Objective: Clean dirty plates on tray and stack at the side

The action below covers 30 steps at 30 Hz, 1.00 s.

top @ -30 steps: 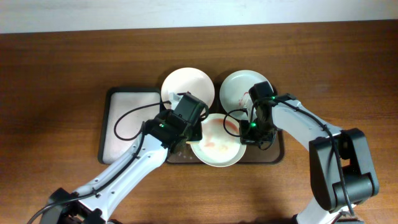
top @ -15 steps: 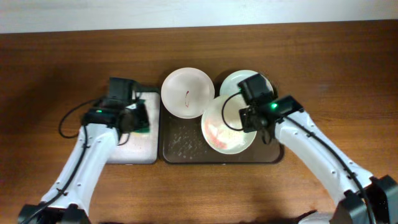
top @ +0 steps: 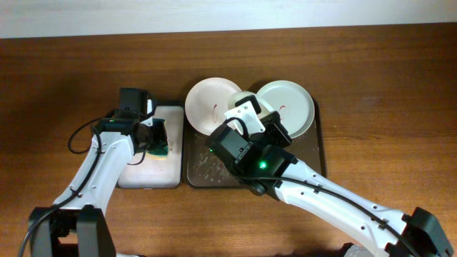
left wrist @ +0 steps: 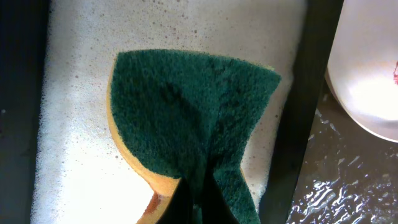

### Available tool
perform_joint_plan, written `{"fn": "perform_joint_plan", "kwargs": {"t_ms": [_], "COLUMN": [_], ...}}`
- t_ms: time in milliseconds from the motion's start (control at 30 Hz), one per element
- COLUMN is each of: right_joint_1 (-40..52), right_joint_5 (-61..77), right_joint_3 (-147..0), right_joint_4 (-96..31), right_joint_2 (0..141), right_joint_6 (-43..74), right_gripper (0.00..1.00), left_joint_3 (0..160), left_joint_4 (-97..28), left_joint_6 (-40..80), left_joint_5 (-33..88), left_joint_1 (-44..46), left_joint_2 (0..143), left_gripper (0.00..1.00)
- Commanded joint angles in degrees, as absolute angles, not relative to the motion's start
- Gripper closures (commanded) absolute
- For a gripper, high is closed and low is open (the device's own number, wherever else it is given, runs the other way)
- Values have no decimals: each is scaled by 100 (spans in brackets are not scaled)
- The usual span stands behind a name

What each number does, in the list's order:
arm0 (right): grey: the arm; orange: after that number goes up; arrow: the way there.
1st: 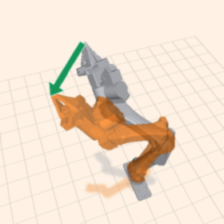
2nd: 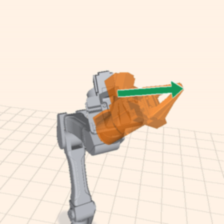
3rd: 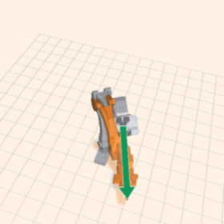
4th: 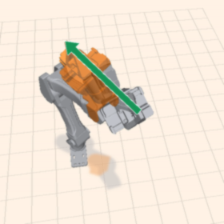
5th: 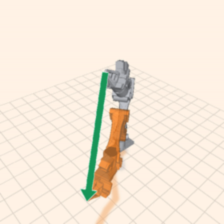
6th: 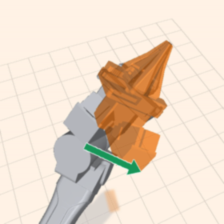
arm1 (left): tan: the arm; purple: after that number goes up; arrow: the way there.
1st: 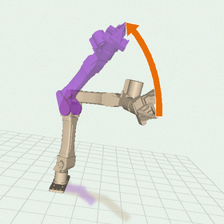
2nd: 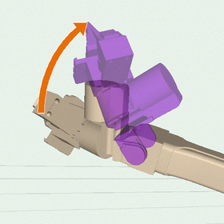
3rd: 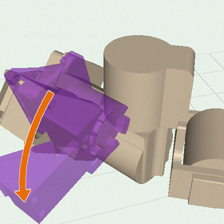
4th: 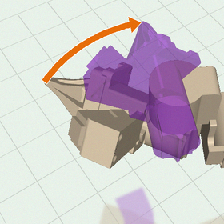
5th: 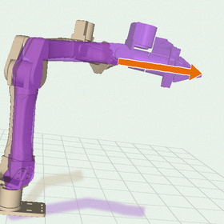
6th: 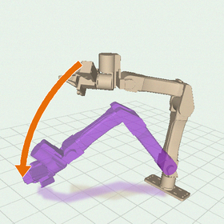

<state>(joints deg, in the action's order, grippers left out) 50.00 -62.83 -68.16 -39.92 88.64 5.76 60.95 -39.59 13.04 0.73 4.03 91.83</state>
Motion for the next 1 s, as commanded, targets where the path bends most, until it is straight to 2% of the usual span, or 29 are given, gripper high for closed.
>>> {"fn": "perform_joint_plan", "kwargs": {"t_ms": [0, 100, 300, 367, 533, 667, 700, 733, 767, 867, 967], "right_joint_1": [4901, 3999, 858, -517, -2429, -2558, -2558, -2552, -2552, -2331, -1306], "right_joint_5": [-6451, -4641, -1214, -268, -143, -154, -145, -58, 486, 2512, 2786], "right_joint_3": [-6945, -6945, -6945, -6943, -6768, -6742, -6744, -6744, -6744, -6746, -6805], "right_joint_4": [-3962, -4071, -4195, -4272, -4480, -4453, -4357, -4348, -4303, -3957, -3789], "right_joint_2": [8731, 8731, 8731, 8768, 9207, 9498, 9498, 9498, 9498, 9498, 9498], "right_joint_6": [947, 1787, 2456, 2453, 2451, 2427, 2429, 2429, 2423, 1649, 819], "right_gripper": [96, 96, 96, 96, 96, 96, 92, 49, 31, 32, 34], "left_joint_3": [6104, 6104, 6104, 6104, 6104, 6104, 6104, 6104, 6104, 6104, 6104], "left_joint_4": [-3927, -3929, -3929, -3927, -3929, -3929, -3929, -3927, -3927, -3927, -3927], "left_joint_6": [1227, 1227, 1227, 1227, 1229, 1227, 1229, 1229, 1229, 1227, 1229], "left_joint_5": [161, 161, 161, 161, 161, 161, 178, 176, 176, 176, 176], "left_joint_1": [384, 384, 384, 384, 384, 384, 384, 384, 384, 384, 384], "left_joint_2": [9231, 9231, 9231, 9231, 9231, 9231, 9231, 9231, 9231, 9231, 9231], "left_gripper": [100, 100, 100, 100, 100, 100, 100, 100, 100, 100, 100]}}
